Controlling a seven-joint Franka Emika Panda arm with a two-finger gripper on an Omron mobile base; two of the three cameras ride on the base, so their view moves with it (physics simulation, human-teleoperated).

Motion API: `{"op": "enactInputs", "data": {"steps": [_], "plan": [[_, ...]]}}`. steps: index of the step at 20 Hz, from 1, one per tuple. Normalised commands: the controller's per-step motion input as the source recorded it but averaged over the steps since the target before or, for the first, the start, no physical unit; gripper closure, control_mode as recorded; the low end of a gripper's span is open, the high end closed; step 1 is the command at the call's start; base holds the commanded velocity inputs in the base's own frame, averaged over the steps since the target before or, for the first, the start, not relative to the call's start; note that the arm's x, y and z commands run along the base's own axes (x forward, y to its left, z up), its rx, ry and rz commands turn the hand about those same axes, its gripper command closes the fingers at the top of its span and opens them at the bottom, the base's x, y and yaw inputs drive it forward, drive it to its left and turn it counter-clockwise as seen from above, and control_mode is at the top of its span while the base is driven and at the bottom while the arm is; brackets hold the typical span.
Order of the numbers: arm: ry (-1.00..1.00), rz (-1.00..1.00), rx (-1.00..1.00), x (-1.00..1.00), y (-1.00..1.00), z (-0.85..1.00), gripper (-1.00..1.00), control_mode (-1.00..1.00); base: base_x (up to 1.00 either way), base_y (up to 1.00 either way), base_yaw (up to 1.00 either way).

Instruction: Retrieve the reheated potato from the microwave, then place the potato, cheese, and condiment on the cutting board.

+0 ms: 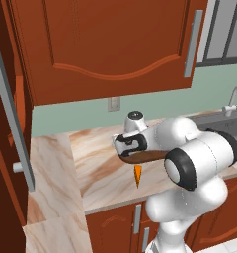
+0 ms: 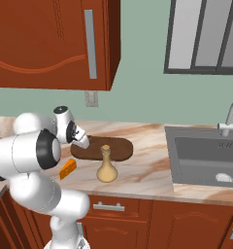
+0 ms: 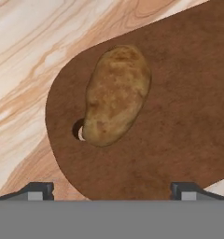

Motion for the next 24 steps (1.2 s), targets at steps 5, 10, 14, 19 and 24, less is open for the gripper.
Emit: {"op": "enactInputs", "data": {"steps": [5,10,14,19,24], "plan": [[0.00,-0.05,0.00,-0.32,0.00,0.20,-1.00,-1.00,0.00,0.00,0.00],[0.00,-0.05,0.00,-0.37,-0.04,0.19,-1.00,-1.00,0.00,0.00,0.00],[0.00,-0.03,0.00,-0.40,-0.13,0.19,-1.00,-1.00,0.00,0.00,0.00],[0.00,-0.02,0.00,-0.41,-0.08,0.16,-1.00,-1.00,0.00,0.00,0.00],[0.02,-0.01,0.00,-0.36,-0.02,0.09,-1.00,-1.00,0.00,0.00,0.00]]}}
